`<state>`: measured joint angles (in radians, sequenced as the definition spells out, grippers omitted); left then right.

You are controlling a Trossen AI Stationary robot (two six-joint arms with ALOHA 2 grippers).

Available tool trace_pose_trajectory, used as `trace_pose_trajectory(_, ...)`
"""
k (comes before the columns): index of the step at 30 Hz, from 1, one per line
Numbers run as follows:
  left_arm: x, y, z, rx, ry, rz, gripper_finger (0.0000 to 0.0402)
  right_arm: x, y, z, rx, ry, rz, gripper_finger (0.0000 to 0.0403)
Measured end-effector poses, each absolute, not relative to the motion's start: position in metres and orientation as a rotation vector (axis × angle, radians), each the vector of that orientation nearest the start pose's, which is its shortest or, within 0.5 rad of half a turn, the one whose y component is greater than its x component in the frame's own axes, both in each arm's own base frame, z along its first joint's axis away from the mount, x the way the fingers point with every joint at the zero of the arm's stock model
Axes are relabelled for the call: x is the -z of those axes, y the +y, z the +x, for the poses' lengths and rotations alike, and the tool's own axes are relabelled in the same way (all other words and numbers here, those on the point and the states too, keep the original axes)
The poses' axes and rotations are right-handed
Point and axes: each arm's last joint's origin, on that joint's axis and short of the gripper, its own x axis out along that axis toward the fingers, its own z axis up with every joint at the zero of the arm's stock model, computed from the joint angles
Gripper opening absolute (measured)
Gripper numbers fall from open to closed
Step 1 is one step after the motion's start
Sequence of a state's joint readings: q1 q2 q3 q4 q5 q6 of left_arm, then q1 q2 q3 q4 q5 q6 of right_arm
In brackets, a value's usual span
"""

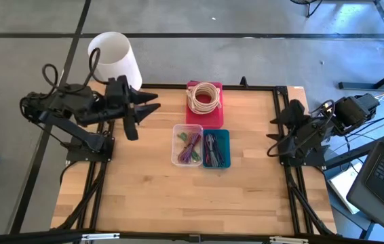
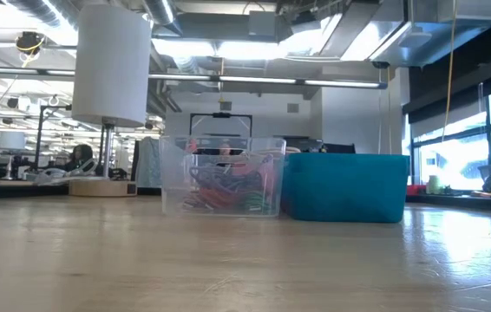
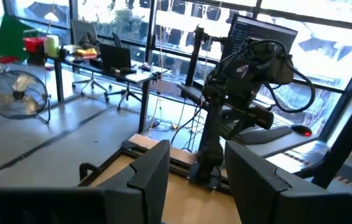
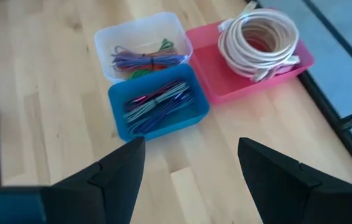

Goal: Pick & Place USB Port
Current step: Return to Home Position

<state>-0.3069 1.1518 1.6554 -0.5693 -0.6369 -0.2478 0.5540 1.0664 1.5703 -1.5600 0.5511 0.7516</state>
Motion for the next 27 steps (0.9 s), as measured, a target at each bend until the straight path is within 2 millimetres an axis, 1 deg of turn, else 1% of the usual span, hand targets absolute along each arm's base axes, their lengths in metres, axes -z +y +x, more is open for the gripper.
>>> trace_pose_trajectory(11,-0.508,-0.043,0.188,-0.306,0.024,-0.253,0.0147,-0.425,0.053,0.113,0.302,0.844,0.159,0.026)
trace_pose_trajectory(12,-0.51,-0.042,0.189,-0.345,0.003,-0.236,0.0147,-0.425,0.053,0.113,0.301,0.844,0.159,0.026)
trace_pose_trajectory(14,-0.512,-0.038,0.193,-0.506,-0.065,-0.208,0.0147,-0.425,0.053,0.113,0.301,0.844,0.159,0.026)
trace_pose_trajectory(16,-0.509,-0.033,0.2,-0.642,-0.116,-0.226,0.0147,-0.425,0.053,0.113,0.301,0.845,0.159,0.026)
trace_pose_trajectory(17,-0.506,-0.03,0.206,-0.665,-0.134,-0.227,0.0147,-0.425,0.053,0.113,0.301,0.845,0.159,0.026)
trace_pose_trajectory(18,-0.5,-0.026,0.213,-0.656,-0.147,-0.212,0.0147,-0.425,0.053,0.113,0.301,0.845,0.159,0.026)
trace_pose_trajectory(19,-0.493,-0.025,0.222,-0.596,-0.156,-0.175,0.0147,-0.425,0.053,0.113,0.301,0.845,0.159,0.026)
trace_pose_trajectory(20,-0.485,-0.025,0.229,-0.51,-0.169,-0.12,0.0147,-0.425,0.053,0.113,0.301,0.845,0.159,0.026)
trace_pose_trajectory(22,-0.468,-0.023,0.233,-0.308,-0.225,-0.01,0.0147,-0.425,0.053,0.113,0.301,0.845,0.159,0.026)
trace_pose_trajectory(23,-0.463,-0.021,0.23,-0.223,-0.276,0.026,0.0147,-0.425,0.053,0.113,0.301,0.845,0.16,0.026)
trace_pose_trajectory(24,-0.457,-0.019,0.222,-0.152,-0.336,0.052,0.0147,-0.425,0.053,0.113,0.301,0.845,0.159,0.026)
trace_pose_trajectory(25,-0.45,-0.016,0.213,-0.12,-0.378,0.065,0.0147,-0.425,0.053,0.113,0.301,0.845,0.159,0.026)
trace_pose_trajectory(27,-0.433,-0.009,0.197,-0.132,-0.428,0.062,0.0147,-0.425,0.053,0.113,0.301,0.845,0.159,0.026)
